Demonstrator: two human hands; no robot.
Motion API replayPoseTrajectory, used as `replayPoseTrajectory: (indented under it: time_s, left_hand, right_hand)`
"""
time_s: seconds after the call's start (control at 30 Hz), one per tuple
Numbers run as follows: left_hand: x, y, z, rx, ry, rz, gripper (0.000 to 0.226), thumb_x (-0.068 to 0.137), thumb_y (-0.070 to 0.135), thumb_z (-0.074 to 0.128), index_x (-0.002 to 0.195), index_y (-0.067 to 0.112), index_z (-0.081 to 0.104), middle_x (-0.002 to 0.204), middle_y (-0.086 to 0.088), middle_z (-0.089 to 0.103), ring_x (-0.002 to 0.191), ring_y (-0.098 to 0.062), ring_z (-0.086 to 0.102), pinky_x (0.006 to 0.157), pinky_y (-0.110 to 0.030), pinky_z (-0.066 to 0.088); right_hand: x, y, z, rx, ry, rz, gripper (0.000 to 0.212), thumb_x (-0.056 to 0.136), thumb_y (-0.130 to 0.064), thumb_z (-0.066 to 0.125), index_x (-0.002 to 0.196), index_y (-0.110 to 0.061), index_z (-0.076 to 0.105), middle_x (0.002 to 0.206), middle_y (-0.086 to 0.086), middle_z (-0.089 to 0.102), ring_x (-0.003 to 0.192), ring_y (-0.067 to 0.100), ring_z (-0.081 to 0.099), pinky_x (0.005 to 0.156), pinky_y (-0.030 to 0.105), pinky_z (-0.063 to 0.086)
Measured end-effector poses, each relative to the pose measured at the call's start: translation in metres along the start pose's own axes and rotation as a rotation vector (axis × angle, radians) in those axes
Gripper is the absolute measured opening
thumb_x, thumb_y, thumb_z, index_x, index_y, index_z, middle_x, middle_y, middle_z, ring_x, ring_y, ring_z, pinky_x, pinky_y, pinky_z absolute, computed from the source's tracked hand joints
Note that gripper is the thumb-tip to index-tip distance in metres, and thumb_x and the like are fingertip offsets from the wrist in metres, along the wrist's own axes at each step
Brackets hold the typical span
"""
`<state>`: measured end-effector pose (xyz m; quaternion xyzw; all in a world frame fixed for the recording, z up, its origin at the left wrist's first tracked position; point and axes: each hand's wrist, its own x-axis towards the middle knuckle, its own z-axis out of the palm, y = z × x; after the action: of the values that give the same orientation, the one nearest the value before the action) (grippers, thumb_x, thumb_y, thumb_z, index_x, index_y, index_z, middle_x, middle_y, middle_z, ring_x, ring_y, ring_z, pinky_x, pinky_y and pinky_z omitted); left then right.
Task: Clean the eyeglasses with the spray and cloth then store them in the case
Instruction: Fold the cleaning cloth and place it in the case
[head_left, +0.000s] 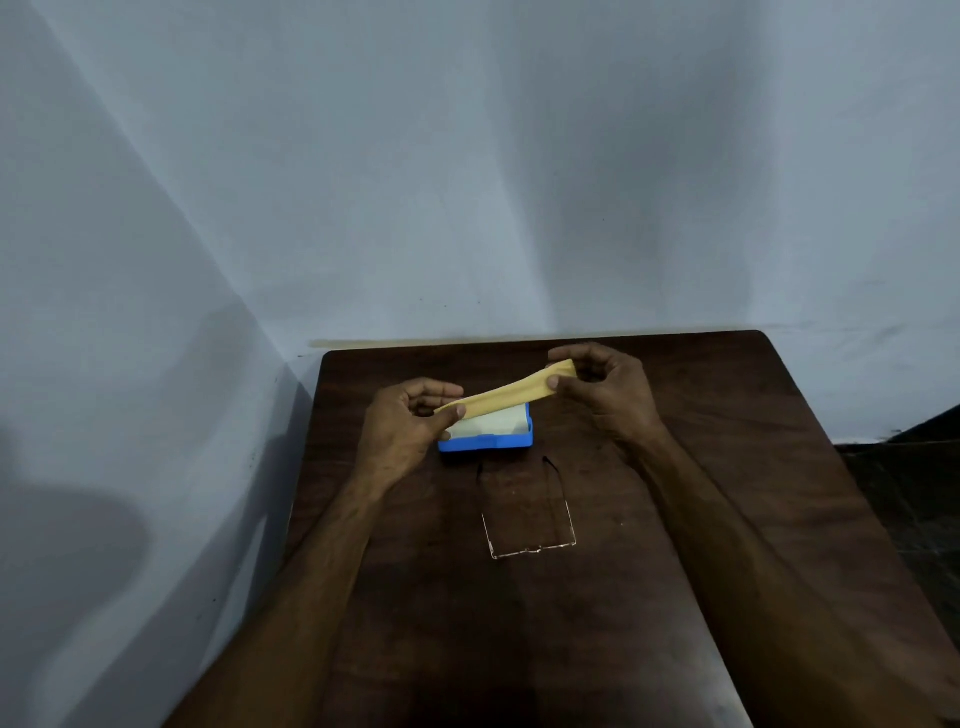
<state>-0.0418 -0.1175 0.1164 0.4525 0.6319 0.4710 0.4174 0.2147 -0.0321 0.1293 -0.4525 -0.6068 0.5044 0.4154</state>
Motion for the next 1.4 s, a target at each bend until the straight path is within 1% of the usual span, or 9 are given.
replayPoseTrajectory:
  time_s: [0.13, 0.33, 0.5, 0.63, 0.73, 0.87, 1.03, 1.23, 1.4]
  left_hand:
    - [0.009, -0.019, 0.006, 0.065, -0.003, -0.028, 0.023, 0.096, 0.007, 0.073, 0.097, 0.029, 0.079, 0.099, -0.003, 0.079, 0.092, -0.025, 0.074, 0.067, -0.033, 0.064]
    - [0.024, -0.047, 0.02, -0.075, 0.003, -0.251, 0.024, 0.104, 0.003, 0.058, 0.092, 0.013, 0.076, 0.103, -0.009, 0.071, 0.098, -0.025, 0.07, 0.055, -0.022, 0.06]
    - [0.03, -0.06, 0.032, -0.172, 0.039, -0.391, 0.023, 0.105, 0.003, 0.054, 0.089, 0.007, 0.07, 0.096, -0.013, 0.065, 0.074, -0.019, 0.067, 0.046, -0.025, 0.058]
    - [0.038, -0.07, 0.037, -0.187, 0.057, -0.433, 0.022, 0.105, 0.005, 0.054, 0.089, 0.008, 0.068, 0.091, -0.013, 0.064, 0.064, -0.016, 0.064, 0.04, -0.026, 0.054]
    - [0.047, -0.079, 0.038, -0.16, 0.079, -0.463, 0.015, 0.105, 0.009, 0.056, 0.098, 0.006, 0.069, 0.097, -0.013, 0.067, 0.061, -0.015, 0.066, 0.04, -0.026, 0.053]
    - [0.061, -0.091, 0.039, 0.024, 0.111, -0.439, 0.018, 0.105, 0.015, 0.06, 0.111, 0.003, 0.072, 0.104, -0.015, 0.074, 0.067, -0.015, 0.072, 0.044, -0.027, 0.057]
    - [0.065, -0.106, 0.041, 0.443, 0.088, -0.291, 0.014, 0.099, 0.023, 0.063, 0.105, 0.016, 0.074, 0.091, -0.008, 0.076, 0.068, -0.023, 0.073, 0.057, -0.038, 0.063]
    - [0.052, -0.124, 0.045, 0.886, 0.046, -0.108, 0.024, 0.101, 0.033, 0.057, 0.115, 0.018, 0.07, 0.103, -0.011, 0.075, 0.094, -0.032, 0.071, 0.076, -0.039, 0.056]
    - [0.042, -0.137, 0.044, 1.034, 0.026, -0.111, 0.03, 0.101, 0.045, 0.059, 0.119, 0.024, 0.07, 0.105, -0.01, 0.076, 0.095, -0.033, 0.073, 0.079, -0.041, 0.058]
  right_hand:
    - [0.0, 0.02, 0.008, -0.05, 0.029, 0.111, 0.024, 0.081, -0.001, 0.084, 0.104, -0.005, 0.078, 0.1, 0.004, 0.076, 0.089, 0.008, 0.07, 0.075, 0.019, 0.056]
    - [-0.005, 0.045, 0.029, 0.123, 0.097, 0.329, 0.006, 0.088, 0.006, 0.074, 0.093, 0.004, 0.071, 0.089, 0.016, 0.072, 0.069, 0.015, 0.067, 0.058, 0.02, 0.057]
    - [0.004, 0.071, 0.045, 0.06, 0.249, 0.426, 0.015, 0.088, 0.001, 0.073, 0.078, -0.008, 0.066, 0.074, 0.013, 0.071, 0.05, 0.013, 0.062, 0.048, 0.029, 0.053]
    - [0.012, 0.085, 0.05, -0.208, 0.29, 0.371, 0.011, 0.08, -0.023, 0.079, 0.079, -0.019, 0.069, 0.076, 0.002, 0.076, 0.061, 0.02, 0.07, 0.057, 0.038, 0.058]
    - [0.015, 0.086, 0.052, -0.322, 0.248, 0.318, 0.012, 0.082, -0.024, 0.077, 0.078, -0.026, 0.067, 0.078, -0.004, 0.072, 0.071, 0.016, 0.07, 0.061, 0.034, 0.058]
    - [0.021, 0.098, 0.056, -0.248, 0.22, 0.356, 0.008, 0.086, -0.016, 0.078, 0.085, -0.016, 0.07, 0.078, 0.005, 0.074, 0.061, 0.018, 0.071, 0.052, 0.032, 0.057]
    - [0.026, 0.115, 0.064, -0.286, 0.197, 0.376, 0.007, 0.091, -0.016, 0.075, 0.092, -0.01, 0.071, 0.082, 0.01, 0.076, 0.064, 0.018, 0.074, 0.047, 0.029, 0.057]
    - [0.022, 0.136, 0.066, -0.486, 0.123, 0.369, 0.007, 0.086, -0.03, 0.07, 0.083, -0.026, 0.065, 0.075, -0.004, 0.073, 0.07, 0.016, 0.074, 0.067, 0.049, 0.063]
    - [0.013, 0.14, 0.069, -0.711, 0.088, 0.348, 0.005, 0.088, -0.022, 0.066, 0.091, -0.019, 0.069, 0.091, 0.005, 0.074, 0.088, 0.027, 0.069, 0.077, 0.038, 0.054]
